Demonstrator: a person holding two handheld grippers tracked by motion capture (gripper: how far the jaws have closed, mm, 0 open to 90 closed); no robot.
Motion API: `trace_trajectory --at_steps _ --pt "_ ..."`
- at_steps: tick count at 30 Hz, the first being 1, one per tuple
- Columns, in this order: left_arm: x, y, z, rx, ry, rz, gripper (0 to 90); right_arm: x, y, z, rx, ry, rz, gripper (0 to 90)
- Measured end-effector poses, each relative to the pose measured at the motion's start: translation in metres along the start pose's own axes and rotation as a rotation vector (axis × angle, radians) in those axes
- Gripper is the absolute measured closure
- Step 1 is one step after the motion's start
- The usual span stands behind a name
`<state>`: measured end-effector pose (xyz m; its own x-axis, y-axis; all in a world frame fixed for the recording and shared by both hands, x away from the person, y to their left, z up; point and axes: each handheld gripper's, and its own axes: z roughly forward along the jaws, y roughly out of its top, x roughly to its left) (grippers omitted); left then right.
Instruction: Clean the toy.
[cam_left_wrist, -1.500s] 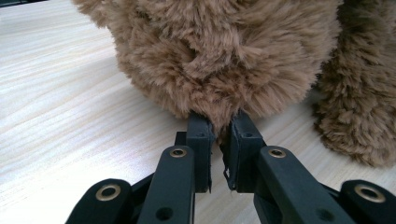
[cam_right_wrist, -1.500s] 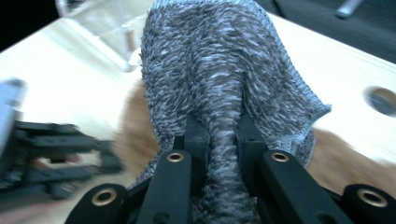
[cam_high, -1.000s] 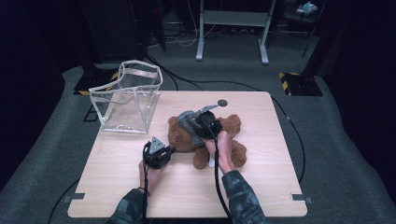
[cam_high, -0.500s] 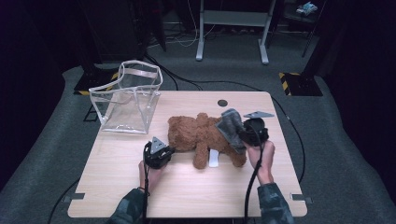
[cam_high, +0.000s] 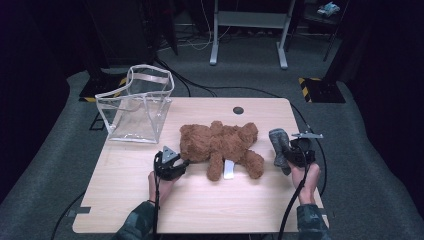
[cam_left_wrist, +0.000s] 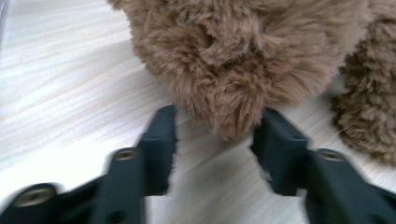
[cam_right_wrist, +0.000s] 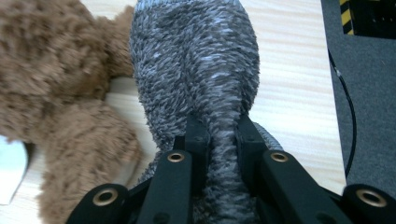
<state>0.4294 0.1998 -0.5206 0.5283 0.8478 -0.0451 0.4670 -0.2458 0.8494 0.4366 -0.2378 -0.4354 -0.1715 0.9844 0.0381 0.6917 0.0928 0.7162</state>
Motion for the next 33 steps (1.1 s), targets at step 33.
trace_trajectory --at_steps 33 --pt "-0.088 0.028 -0.003 0.123 -0.163 0.028 17.5 -0.003 -0.01 0.015 0.047 0.02 0.025 79.6"
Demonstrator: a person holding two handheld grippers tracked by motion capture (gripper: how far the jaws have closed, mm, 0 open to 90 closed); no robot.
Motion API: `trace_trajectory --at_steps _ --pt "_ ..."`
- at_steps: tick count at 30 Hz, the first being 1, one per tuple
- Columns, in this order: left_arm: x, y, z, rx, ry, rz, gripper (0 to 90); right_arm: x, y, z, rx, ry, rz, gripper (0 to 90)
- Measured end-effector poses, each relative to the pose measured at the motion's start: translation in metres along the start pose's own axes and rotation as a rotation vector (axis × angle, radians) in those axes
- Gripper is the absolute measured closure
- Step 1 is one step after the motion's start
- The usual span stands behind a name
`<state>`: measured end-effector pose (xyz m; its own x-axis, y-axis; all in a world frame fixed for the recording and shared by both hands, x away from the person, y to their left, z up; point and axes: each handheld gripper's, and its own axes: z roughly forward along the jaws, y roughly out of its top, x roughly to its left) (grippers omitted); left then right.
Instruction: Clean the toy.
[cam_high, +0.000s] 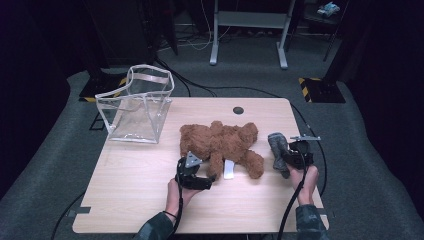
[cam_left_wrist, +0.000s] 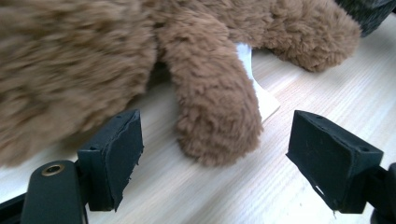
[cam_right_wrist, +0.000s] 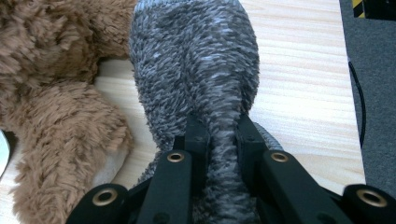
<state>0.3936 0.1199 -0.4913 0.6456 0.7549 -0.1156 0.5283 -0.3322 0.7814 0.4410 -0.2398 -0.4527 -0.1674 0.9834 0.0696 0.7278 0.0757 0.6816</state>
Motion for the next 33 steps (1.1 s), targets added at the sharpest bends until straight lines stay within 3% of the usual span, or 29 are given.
trace_trajectory --at_steps 3,5,7,9,10,16,20,21,25,30,33 --pt "-0.008 0.003 0.011 0.014 0.018 0.003 17.2 -0.002 0.0 0.001 0.0 0.0 0.006 79.6" --pt "-0.013 0.004 0.017 0.018 0.052 0.026 17.2 -0.003 -0.001 0.0 0.003 -0.002 0.005 79.5" --pt "-0.016 0.004 0.025 0.03 0.055 0.01 17.3 -0.004 -0.002 0.0 0.004 0.001 0.01 79.6" --pt "-0.017 0.002 0.031 0.047 0.081 0.031 18.5 -0.005 -0.003 0.0 0.003 0.0 0.014 79.5" --pt "-0.018 0.002 0.034 0.048 0.086 0.017 19.6 -0.006 -0.003 -0.001 0.003 0.004 0.015 79.5" --pt "-0.02 0.0 0.043 0.052 0.128 0.033 33.2 -0.009 -0.007 -0.001 0.012 0.006 0.03 79.5" --pt "-0.023 -0.002 0.05 0.049 0.18 0.039 40.8 -0.011 -0.01 0.0 0.013 0.007 0.029 79.5" --pt "-0.024 -0.002 0.051 0.044 0.187 0.042 46.0 -0.012 -0.01 0.001 0.013 0.005 0.025 79.5" --pt "-0.022 -0.003 0.052 0.025 0.196 0.038 56.1 -0.014 -0.012 0.002 0.019 0.003 0.024 79.5" --pt "-0.019 -0.002 0.052 0.017 0.179 0.05 66.2 -0.016 -0.015 0.004 0.024 0.001 0.026 79.5" --pt "-0.017 -0.002 0.051 -0.006 0.171 0.037 69.8 -0.015 -0.016 0.003 0.031 -0.003 0.042 79.5"
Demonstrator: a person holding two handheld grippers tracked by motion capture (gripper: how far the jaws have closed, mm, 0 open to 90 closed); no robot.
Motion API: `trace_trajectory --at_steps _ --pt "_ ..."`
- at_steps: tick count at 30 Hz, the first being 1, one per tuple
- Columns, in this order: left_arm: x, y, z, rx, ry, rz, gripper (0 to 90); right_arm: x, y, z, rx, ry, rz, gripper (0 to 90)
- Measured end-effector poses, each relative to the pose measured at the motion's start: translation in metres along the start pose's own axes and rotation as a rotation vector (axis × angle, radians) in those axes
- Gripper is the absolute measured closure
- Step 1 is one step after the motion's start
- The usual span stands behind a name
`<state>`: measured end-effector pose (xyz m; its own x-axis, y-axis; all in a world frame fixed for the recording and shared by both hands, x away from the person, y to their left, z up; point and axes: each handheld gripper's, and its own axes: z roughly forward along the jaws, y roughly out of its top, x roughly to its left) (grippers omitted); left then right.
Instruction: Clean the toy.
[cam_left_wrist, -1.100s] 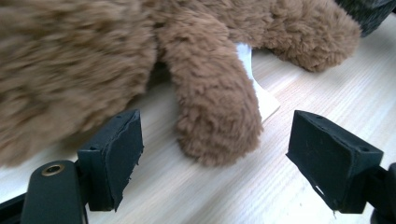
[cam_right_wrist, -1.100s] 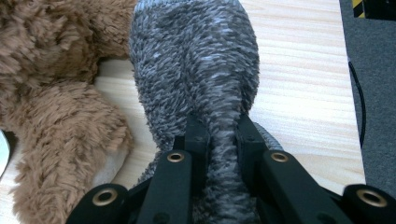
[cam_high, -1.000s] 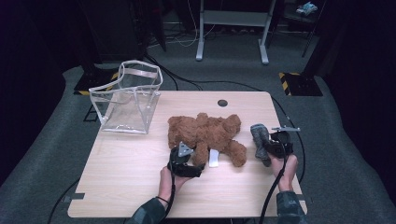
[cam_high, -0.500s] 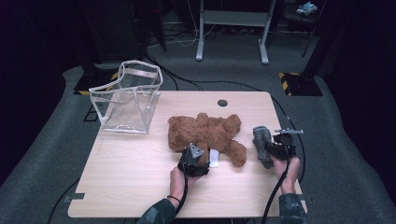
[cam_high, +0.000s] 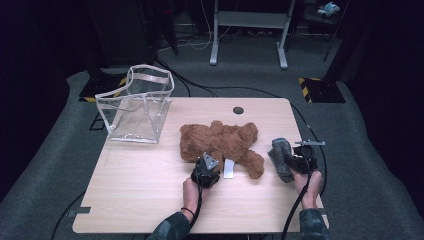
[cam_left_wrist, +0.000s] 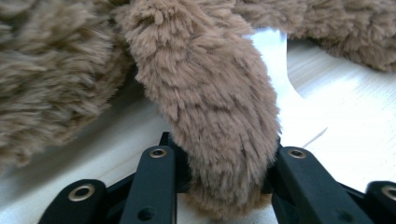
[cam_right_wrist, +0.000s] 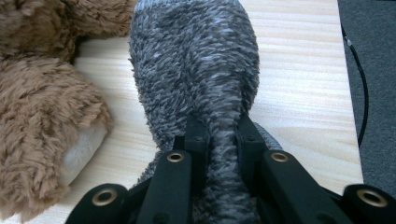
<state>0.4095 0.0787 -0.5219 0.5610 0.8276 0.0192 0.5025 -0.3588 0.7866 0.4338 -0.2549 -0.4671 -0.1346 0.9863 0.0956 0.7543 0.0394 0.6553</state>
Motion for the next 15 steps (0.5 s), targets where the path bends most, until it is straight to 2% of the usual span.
trace_trajectory --at_steps 5,7,15 --pt "0.004 0.004 -0.005 -0.037 0.003 0.031 71.4 0.0 0.0 -0.001 -0.001 0.002 0.0 79.3" --pt "0.008 0.008 -0.006 -0.046 -0.004 0.018 71.6 -0.001 0.001 -0.001 -0.004 0.004 -0.006 79.4" --pt "0.018 0.023 -0.011 -0.078 -0.003 0.029 72.2 0.0 0.003 -0.002 -0.01 0.004 -0.01 79.4"
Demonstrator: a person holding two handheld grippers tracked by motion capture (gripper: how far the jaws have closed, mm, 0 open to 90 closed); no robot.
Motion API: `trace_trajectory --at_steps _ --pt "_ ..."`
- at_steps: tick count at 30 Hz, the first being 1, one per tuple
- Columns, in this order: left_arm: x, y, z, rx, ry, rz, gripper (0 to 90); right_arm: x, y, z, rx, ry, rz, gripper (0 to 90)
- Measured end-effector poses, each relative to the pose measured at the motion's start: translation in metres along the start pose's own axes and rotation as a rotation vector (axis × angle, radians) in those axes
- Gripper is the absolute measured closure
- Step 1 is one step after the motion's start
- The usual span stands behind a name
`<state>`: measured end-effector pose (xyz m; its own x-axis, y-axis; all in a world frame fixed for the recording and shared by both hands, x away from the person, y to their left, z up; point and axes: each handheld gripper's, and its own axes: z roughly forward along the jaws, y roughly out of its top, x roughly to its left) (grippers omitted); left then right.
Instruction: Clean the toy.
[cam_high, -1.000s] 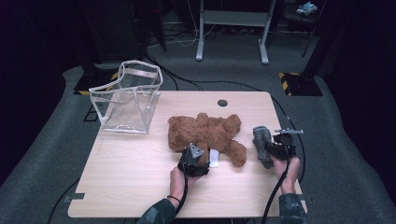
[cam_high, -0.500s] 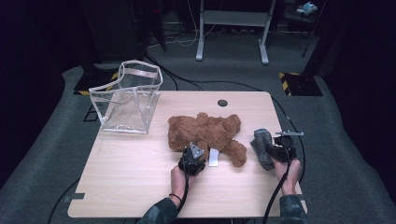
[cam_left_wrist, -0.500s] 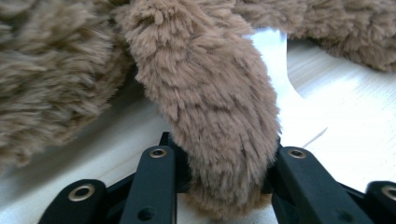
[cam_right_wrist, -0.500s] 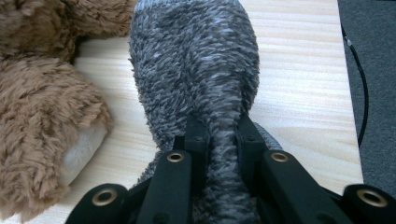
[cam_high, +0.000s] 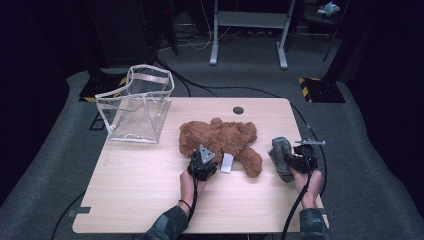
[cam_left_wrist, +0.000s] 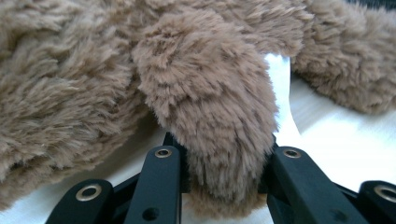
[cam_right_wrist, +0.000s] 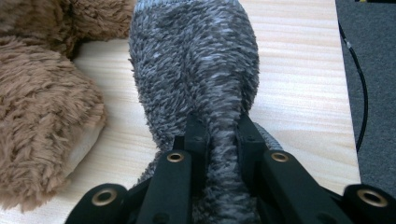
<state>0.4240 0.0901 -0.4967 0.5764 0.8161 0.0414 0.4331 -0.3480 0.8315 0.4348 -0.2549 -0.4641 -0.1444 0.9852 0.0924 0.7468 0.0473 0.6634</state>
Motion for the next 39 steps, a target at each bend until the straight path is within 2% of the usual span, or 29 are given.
trace_trajectory --at_steps 7,12,18,20,21,22,29,32,39 --pt "0.009 0.018 0.001 -0.018 0.03 0.022 72.7 0.001 0.001 0.001 -0.005 0.002 -0.004 79.3" --pt "0.017 0.033 0.0 -0.043 0.02 0.011 73.0 0.0 0.001 0.0 -0.004 0.0 0.005 79.2" --pt "0.025 0.047 -0.002 -0.074 0.002 0.024 73.3 0.002 0.002 -0.003 -0.001 -0.004 0.005 79.1" --pt "0.027 0.052 -0.003 -0.088 -0.011 0.015 73.4 0.002 0.002 -0.002 0.0 -0.006 0.0 79.1" --pt "0.027 0.055 -0.004 -0.093 -0.009 0.025 73.4 0.002 0.002 -0.002 0.0 -0.007 0.001 79.1" --pt "0.027 0.057 -0.005 -0.101 -0.017 0.02 73.5 0.002 0.002 -0.002 0.001 -0.004 0.001 79.1" --pt "0.026 0.073 -0.015 -0.158 -0.032 0.053 74.1 0.005 0.005 0.0 0.006 -0.008 -0.018 79.1" --pt "0.025 0.079 -0.021 -0.188 -0.046 0.05 74.3 0.006 0.006 -0.001 0.009 -0.011 -0.018 79.1" --pt "0.017 0.092 -0.043 -0.273 -0.095 0.061 74.7 0.005 0.008 -0.003 0.007 -0.012 -0.006 79.1"
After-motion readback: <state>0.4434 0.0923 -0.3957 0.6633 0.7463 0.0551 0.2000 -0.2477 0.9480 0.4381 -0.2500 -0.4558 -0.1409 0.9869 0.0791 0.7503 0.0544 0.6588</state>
